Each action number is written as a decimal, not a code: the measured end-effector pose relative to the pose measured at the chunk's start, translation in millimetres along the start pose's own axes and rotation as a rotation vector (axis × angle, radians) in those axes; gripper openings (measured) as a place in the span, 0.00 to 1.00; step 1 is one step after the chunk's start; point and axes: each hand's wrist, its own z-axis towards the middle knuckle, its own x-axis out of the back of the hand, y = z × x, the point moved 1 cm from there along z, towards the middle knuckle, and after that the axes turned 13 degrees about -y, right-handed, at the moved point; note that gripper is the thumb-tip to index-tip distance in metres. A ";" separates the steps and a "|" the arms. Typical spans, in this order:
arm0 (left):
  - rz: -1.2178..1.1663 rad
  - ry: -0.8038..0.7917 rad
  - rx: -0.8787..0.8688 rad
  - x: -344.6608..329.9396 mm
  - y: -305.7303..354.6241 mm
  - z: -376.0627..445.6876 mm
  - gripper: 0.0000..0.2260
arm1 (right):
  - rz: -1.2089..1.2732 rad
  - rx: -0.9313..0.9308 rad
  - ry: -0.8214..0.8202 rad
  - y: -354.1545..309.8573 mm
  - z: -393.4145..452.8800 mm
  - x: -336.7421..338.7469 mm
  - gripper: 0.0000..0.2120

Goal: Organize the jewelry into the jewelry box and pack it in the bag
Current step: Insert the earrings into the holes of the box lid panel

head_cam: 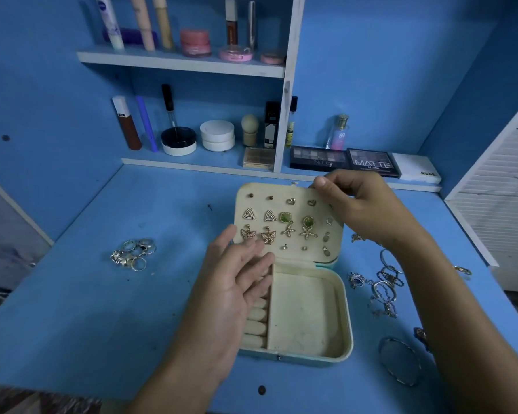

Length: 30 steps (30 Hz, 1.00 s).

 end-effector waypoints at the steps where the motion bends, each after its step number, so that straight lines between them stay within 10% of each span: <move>1: 0.063 -0.012 -0.006 1.6 2.6 2.0 0.19 | 0.003 -0.018 0.004 3.7 2.0 -1.8 0.15; 15: 1.235 0.190 -0.205 70.5 45.6 114.4 0.04 | -0.034 -0.181 -0.042 44.5 16.4 -28.8 0.09; 30: 1.456 0.262 -0.263 99.5 35.9 143.6 0.06 | -0.060 -0.178 0.010 50.8 15.3 -37.0 0.08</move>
